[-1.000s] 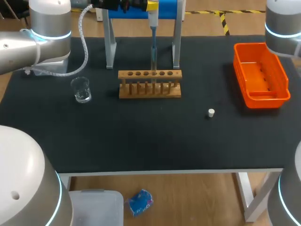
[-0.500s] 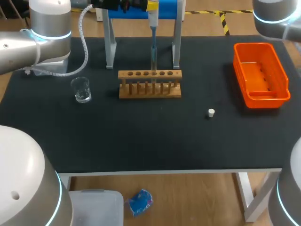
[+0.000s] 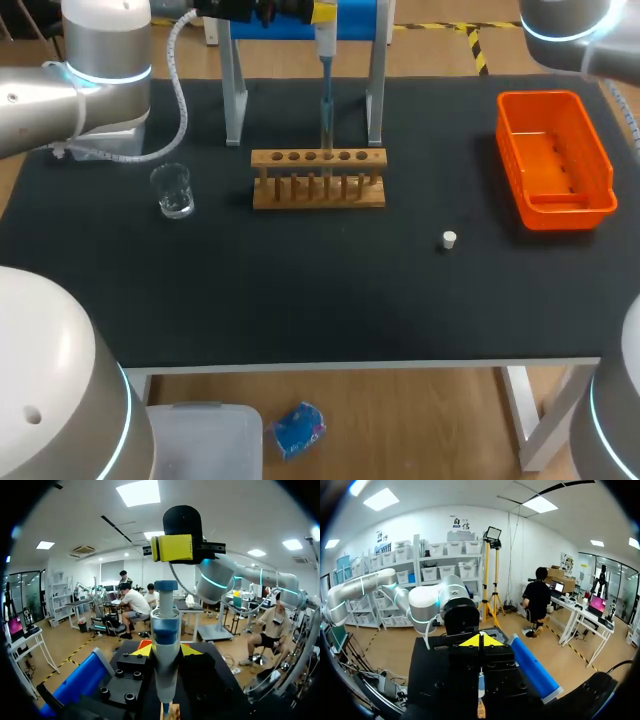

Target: Invert the test tube, pick up the pipette, mount the tip to pipette, aspirate from beaker and dispense into the tube, eject the tip, return the pipette, and cap with the stopper.

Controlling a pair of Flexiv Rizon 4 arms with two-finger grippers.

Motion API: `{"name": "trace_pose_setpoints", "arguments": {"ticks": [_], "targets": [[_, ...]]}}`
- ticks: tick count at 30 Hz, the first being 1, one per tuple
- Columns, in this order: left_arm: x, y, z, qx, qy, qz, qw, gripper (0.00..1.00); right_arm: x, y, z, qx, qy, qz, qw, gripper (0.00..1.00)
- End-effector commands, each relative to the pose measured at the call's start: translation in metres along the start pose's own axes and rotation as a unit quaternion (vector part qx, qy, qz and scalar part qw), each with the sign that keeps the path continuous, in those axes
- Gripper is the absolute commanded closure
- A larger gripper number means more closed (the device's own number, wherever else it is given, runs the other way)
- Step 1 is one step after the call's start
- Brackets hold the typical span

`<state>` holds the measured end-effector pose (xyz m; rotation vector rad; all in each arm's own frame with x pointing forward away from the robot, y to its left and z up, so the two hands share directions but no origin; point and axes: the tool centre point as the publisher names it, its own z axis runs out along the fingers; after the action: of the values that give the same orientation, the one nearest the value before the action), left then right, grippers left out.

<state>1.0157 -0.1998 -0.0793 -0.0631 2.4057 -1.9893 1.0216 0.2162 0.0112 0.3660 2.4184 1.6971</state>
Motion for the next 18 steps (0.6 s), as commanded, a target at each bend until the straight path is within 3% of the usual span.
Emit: {"name": "trace_pose_setpoints", "arguments": {"ticks": [1,18], "targets": [[0.0012,-0.0008,0.0003,-0.001,-0.002,0.0,1.0,1.0,0.0002,-0.0038,0.0024,0.001,0.004,0.005,1.0,1.0],[0.0012,-0.0008,0.0003,-0.001,-0.002,0.0,1.0,1.0,0.0061,-0.0117,0.0016,0.001,0.007,0.014,1.0,1.0]]}}
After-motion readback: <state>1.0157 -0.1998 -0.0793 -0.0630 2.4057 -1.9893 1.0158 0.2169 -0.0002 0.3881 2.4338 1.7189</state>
